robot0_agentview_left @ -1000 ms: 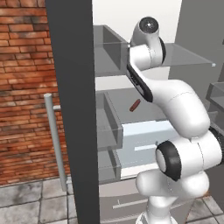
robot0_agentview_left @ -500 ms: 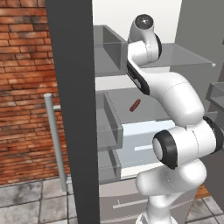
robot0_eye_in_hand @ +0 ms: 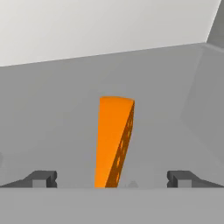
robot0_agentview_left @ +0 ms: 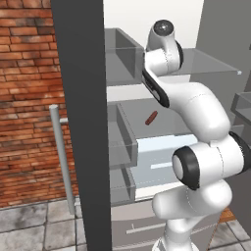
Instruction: Retrieve the sausage and cheese from the fridge and place them on the cutting board on the counter.
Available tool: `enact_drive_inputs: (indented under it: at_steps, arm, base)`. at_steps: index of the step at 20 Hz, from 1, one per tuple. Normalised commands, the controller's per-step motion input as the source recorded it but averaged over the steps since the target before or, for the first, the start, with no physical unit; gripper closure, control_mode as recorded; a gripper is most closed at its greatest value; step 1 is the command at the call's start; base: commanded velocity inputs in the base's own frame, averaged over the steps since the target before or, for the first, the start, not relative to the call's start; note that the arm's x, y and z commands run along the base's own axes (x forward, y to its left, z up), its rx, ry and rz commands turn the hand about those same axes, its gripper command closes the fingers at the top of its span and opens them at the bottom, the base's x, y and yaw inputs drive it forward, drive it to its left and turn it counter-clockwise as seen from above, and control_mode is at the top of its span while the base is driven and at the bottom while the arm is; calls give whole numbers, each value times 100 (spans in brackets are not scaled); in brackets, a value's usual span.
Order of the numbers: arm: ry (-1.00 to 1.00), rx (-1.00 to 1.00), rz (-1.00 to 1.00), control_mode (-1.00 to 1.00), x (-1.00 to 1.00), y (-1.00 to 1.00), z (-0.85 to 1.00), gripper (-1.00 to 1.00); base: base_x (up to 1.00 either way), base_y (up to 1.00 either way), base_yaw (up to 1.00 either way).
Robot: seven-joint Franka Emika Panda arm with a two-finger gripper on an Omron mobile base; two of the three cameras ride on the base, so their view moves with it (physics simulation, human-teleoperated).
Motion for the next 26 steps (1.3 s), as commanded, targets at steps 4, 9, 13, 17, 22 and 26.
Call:
enact_drive_inputs:
  at_steps: [4, 9, 13, 17, 22, 26]
  arm:
    - [0, 2, -2, -100, 4, -17, -22, -100]
    - [0, 2, -4, -100, 15, -1, -18, 100]
    - [-2, 6, -4, -100, 41, 0, 0, 100]
    - [0, 3, -1, -100, 36, 0, -6, 100]
    - [0, 2, 0, -100, 16, -7, -2, 100]
    - [-5, 1, 0, -100, -33, -2, 0, 100]
  base:
    - [0, 0, 0]
    - [0, 0, 0]
    - [0, 0, 0]
    - [0, 0, 0]
    - [0, 0, 0]
    - [0, 0, 0]
